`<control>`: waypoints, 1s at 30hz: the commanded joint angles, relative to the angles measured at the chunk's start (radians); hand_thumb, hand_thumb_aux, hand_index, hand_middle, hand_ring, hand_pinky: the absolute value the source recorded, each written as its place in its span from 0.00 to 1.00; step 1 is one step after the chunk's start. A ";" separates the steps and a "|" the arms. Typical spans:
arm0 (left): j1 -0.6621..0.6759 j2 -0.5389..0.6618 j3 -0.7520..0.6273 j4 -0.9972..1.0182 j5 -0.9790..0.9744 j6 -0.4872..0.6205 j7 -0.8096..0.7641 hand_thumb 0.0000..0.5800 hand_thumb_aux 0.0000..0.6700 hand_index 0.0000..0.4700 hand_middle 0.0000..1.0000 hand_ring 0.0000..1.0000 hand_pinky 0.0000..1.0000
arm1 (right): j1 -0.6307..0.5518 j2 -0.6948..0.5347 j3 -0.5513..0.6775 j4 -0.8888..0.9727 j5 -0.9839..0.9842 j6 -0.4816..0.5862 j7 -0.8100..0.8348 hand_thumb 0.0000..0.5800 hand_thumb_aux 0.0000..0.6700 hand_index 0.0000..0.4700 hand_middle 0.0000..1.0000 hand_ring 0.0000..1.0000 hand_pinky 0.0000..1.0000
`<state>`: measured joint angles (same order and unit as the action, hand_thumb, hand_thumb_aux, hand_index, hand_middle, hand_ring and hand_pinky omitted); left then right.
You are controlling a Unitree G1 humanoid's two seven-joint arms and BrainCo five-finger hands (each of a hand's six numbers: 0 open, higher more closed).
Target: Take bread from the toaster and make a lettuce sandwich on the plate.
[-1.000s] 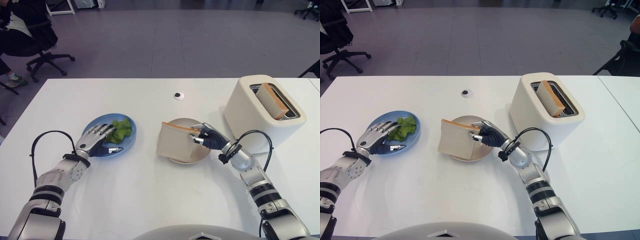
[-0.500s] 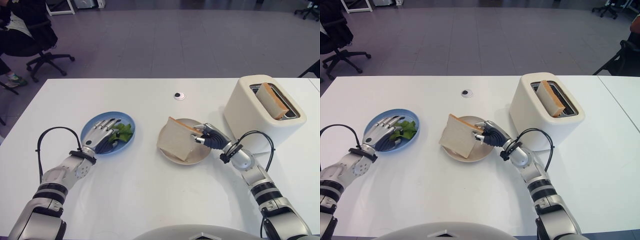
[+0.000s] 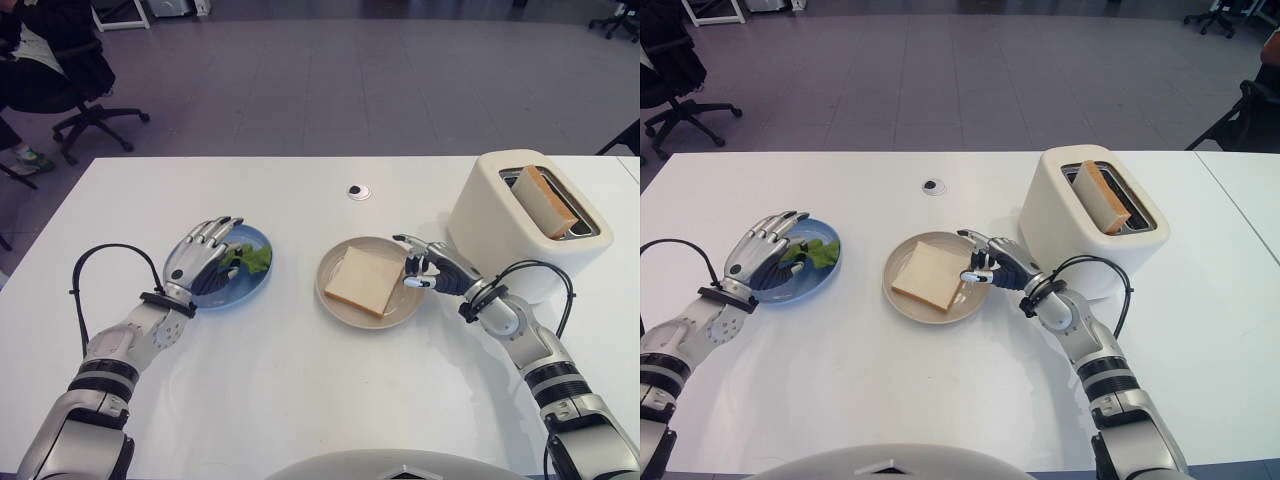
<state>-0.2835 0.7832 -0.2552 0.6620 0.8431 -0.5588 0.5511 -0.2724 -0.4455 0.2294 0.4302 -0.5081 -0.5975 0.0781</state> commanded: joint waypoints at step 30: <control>-0.230 -0.410 -0.266 0.030 0.098 -0.010 0.155 1.00 1.00 1.00 0.00 0.00 0.00 | 0.131 -0.199 -0.557 -0.436 0.336 0.053 0.011 0.00 0.00 0.00 0.41 0.41 0.41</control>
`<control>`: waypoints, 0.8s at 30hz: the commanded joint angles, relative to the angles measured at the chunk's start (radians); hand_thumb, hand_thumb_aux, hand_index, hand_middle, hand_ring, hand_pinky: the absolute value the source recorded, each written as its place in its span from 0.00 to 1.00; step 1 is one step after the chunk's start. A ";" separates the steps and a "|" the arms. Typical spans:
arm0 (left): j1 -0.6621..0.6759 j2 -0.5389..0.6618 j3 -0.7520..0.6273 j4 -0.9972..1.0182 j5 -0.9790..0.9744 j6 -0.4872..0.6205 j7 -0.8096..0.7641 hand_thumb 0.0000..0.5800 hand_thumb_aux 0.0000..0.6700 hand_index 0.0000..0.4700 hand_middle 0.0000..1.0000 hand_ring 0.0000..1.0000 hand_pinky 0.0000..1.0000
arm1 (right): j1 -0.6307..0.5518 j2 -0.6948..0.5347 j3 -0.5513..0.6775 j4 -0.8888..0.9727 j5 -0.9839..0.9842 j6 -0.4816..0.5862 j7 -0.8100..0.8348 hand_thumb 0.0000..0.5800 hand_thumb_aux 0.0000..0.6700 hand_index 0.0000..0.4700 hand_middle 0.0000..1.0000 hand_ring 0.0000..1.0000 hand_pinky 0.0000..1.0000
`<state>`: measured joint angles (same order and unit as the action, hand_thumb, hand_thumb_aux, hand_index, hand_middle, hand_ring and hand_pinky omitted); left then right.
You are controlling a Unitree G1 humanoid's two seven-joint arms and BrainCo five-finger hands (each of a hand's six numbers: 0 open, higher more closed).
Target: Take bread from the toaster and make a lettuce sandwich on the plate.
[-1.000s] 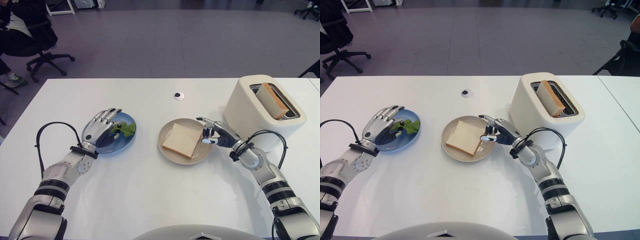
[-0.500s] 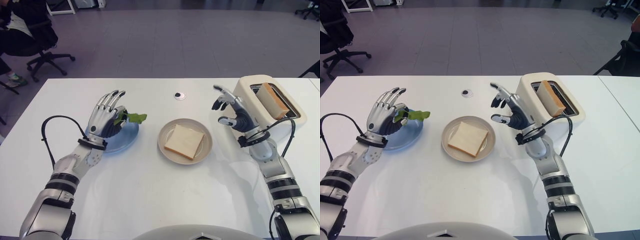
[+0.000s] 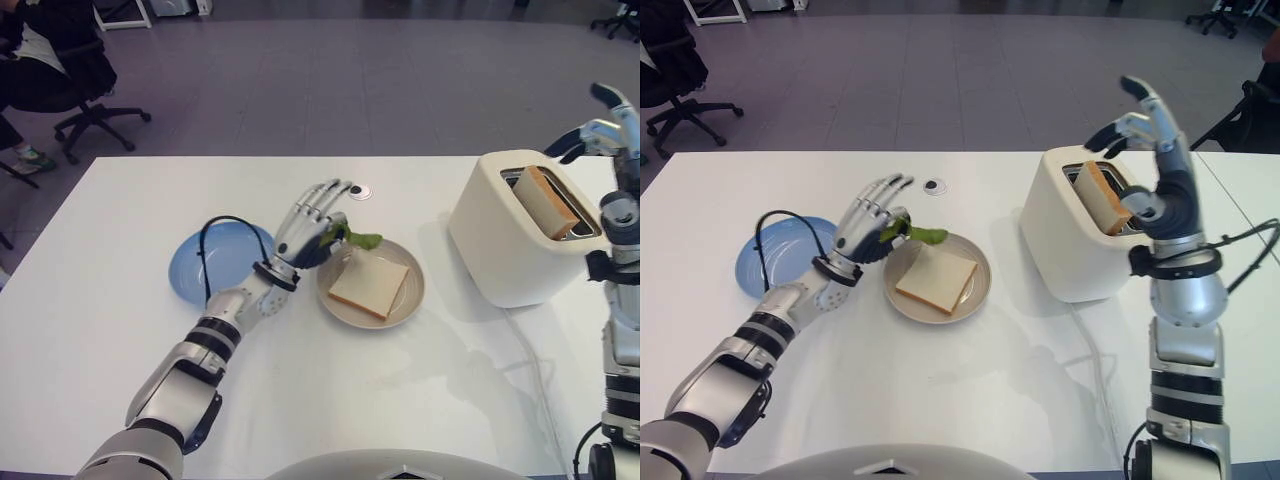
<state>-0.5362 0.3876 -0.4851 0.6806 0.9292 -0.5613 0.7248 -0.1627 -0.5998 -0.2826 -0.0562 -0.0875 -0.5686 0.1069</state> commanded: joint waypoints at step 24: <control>0.122 -0.009 -0.084 -0.065 0.018 -0.006 -0.028 0.00 0.00 0.00 0.00 0.00 0.00 | 0.093 -0.197 0.097 0.258 -0.402 0.138 -0.050 0.03 0.02 0.02 0.00 0.00 0.00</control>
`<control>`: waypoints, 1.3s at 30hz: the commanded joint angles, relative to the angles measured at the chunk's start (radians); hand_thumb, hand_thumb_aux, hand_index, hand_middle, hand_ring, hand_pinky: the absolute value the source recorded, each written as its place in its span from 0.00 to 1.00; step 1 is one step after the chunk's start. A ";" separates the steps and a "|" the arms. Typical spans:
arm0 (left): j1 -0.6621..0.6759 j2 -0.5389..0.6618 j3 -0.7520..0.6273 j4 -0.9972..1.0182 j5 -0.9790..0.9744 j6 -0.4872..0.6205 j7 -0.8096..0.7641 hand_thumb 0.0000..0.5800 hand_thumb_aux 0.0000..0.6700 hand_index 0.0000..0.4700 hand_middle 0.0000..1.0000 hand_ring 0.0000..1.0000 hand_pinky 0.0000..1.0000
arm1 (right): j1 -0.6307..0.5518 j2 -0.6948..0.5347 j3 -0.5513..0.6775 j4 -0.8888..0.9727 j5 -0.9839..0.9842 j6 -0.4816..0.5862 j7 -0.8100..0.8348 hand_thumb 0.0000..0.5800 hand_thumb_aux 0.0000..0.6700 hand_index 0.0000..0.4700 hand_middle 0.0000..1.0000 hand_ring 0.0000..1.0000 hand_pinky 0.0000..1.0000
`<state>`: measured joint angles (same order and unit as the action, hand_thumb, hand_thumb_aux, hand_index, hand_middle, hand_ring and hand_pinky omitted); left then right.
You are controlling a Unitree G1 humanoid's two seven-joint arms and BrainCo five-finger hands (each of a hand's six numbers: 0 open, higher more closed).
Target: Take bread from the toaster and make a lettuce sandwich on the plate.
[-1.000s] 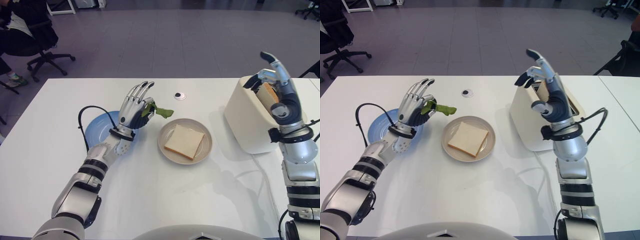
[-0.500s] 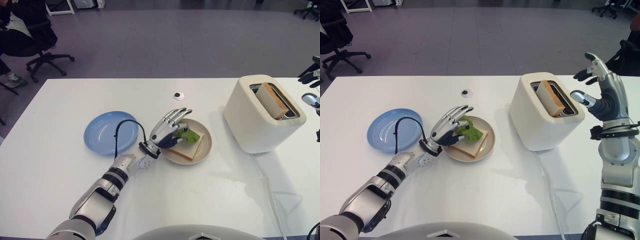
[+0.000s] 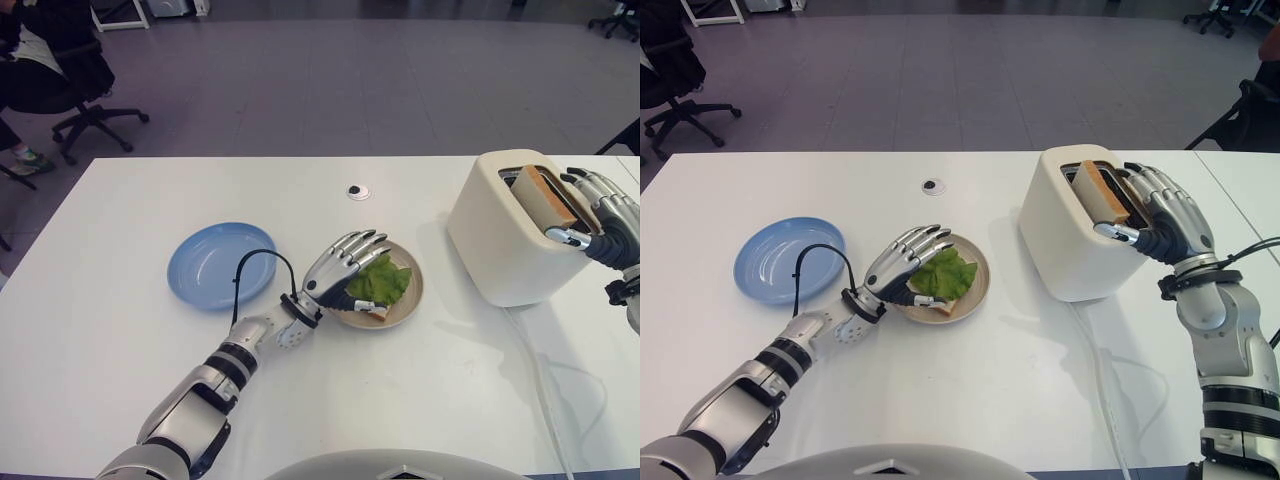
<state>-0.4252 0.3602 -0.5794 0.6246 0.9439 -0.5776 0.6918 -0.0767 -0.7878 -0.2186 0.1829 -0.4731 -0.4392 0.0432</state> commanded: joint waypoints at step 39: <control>0.113 0.089 0.341 -0.156 -1.009 -0.531 -0.391 0.00 0.00 0.00 0.00 0.00 0.00 | -0.131 0.377 0.305 -0.143 0.427 -0.097 0.168 1.00 1.00 1.00 1.00 1.00 1.00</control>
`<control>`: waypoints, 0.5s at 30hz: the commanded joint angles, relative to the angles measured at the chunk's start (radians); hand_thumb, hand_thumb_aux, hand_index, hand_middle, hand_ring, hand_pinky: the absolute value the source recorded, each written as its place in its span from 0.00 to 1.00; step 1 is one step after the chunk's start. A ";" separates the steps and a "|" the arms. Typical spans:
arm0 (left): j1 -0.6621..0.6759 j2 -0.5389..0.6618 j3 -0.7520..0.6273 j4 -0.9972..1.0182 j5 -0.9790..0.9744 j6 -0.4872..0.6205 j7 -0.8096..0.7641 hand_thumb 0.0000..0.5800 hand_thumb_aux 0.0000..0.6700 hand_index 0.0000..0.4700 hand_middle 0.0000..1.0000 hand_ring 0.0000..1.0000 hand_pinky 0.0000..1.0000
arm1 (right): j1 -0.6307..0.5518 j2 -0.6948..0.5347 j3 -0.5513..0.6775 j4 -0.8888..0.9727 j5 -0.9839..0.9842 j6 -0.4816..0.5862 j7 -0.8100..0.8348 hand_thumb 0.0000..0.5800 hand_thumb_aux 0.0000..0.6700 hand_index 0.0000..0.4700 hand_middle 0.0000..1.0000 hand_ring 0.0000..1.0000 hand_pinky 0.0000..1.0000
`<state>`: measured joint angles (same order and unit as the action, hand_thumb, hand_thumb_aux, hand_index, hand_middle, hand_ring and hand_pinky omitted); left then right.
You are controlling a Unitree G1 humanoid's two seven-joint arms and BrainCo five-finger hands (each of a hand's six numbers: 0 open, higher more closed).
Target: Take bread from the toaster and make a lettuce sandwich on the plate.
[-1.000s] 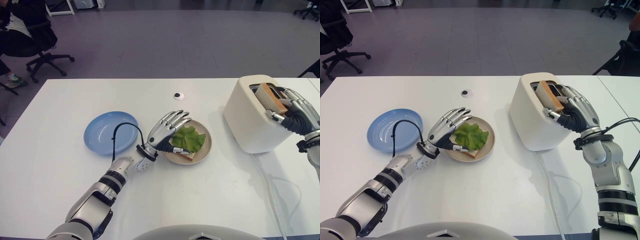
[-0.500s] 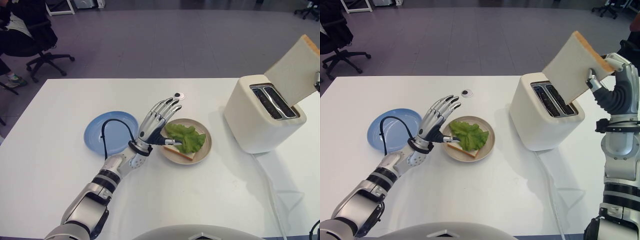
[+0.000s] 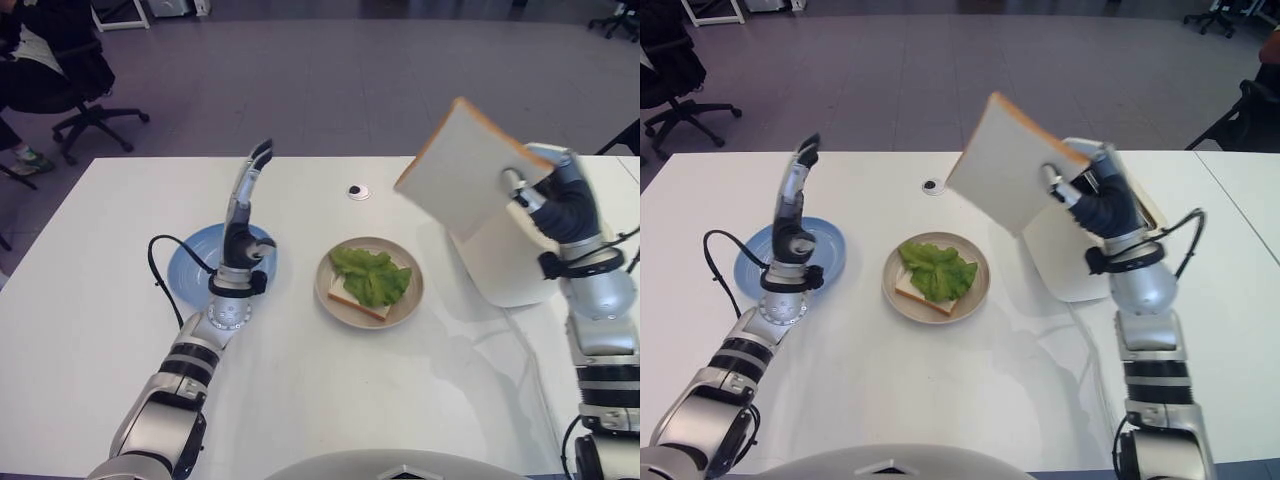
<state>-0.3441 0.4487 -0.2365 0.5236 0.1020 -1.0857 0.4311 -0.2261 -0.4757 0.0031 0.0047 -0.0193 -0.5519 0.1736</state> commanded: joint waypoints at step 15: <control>0.188 -0.013 -0.117 -0.221 -0.280 -0.036 -0.734 0.00 0.00 0.00 0.00 0.00 0.00 | -0.007 0.161 0.241 0.423 -0.253 -0.033 0.030 1.00 1.00 1.00 1.00 1.00 1.00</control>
<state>-0.1761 0.4260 -0.3377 0.2956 -0.2309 -1.1238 -0.2550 -0.2102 -0.3161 0.2309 0.3701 -0.2229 -0.5773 0.2277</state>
